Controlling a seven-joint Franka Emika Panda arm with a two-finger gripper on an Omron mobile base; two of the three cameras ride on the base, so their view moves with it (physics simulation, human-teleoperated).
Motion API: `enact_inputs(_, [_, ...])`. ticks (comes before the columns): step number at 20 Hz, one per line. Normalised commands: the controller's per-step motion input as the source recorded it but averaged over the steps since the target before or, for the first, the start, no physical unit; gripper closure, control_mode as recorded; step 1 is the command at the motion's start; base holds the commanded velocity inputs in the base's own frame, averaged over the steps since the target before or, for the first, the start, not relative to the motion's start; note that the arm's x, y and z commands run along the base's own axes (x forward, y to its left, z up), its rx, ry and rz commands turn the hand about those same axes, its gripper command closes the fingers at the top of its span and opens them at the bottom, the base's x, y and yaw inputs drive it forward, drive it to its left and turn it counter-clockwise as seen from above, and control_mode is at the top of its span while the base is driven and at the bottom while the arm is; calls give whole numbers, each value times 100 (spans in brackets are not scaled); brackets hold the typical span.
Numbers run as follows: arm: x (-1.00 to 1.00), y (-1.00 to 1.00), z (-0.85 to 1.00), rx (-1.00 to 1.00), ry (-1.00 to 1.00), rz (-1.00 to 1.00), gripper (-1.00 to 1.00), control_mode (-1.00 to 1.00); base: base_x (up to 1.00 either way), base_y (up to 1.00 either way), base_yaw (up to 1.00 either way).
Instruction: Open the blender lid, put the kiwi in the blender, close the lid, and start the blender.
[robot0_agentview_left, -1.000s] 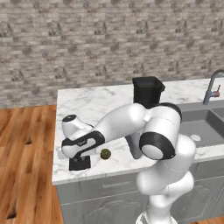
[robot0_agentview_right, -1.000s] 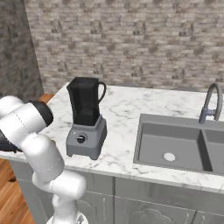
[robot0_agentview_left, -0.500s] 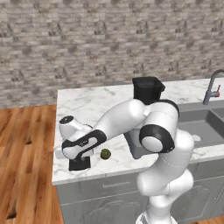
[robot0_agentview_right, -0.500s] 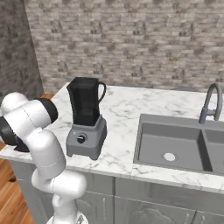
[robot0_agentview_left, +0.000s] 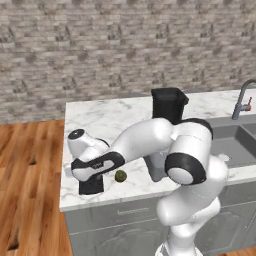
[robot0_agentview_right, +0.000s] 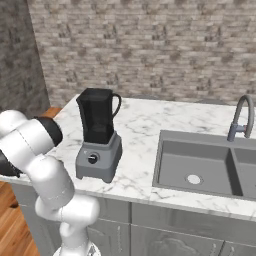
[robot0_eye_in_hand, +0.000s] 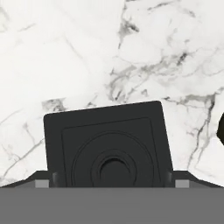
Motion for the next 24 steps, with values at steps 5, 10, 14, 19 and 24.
enact_inputs(5, [-6,-62,21,8,-13,-10,-100,-100,0,0,0])
enact_inputs(10, [0,-100,0,18,0,-22,-100,-100,0,0,0])
enact_inputs(14, [0,-68,0,19,0,-14,-100,-100,0,0,0])
enact_inputs(19, [0,-19,-4,9,-2,-3,-100,-100,0,0,0])
enact_inputs(24, [4,0,-1,0,-4,-3,-100,-100,0,0,0])
